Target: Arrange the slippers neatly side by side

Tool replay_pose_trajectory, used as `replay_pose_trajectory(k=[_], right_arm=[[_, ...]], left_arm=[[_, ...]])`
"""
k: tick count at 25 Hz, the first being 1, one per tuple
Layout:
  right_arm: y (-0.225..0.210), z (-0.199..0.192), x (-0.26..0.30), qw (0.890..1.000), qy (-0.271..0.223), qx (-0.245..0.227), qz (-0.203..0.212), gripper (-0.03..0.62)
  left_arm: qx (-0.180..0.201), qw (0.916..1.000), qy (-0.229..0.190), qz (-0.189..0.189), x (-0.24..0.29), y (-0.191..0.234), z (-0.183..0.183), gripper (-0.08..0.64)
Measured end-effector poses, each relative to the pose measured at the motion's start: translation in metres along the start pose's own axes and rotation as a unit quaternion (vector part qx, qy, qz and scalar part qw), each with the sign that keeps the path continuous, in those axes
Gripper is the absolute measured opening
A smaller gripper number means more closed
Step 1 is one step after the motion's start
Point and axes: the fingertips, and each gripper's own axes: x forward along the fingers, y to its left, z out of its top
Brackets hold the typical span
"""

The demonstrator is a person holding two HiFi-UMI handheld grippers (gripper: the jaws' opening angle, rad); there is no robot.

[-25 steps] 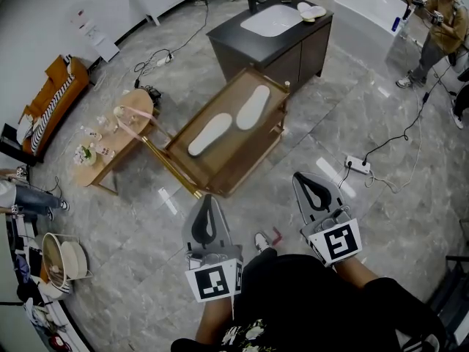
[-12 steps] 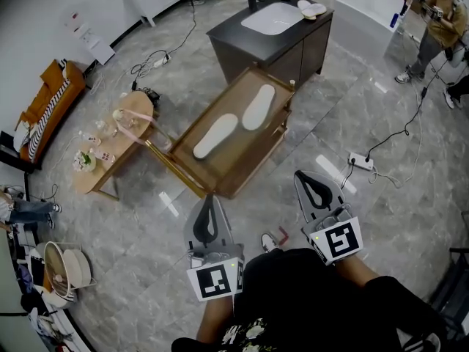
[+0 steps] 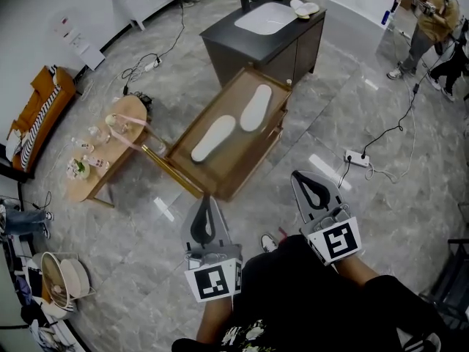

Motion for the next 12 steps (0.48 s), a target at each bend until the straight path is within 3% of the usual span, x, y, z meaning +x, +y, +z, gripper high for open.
replay_pose_trajectory(k=[12], right_arm=[[0.011,-0.006,0.001,1.000,0.019,-0.012,-0.020,-0.002]], left_arm=[[-0.012,0.9997,0.006,-0.020,0.000,0.014,-0.014,0.000]])
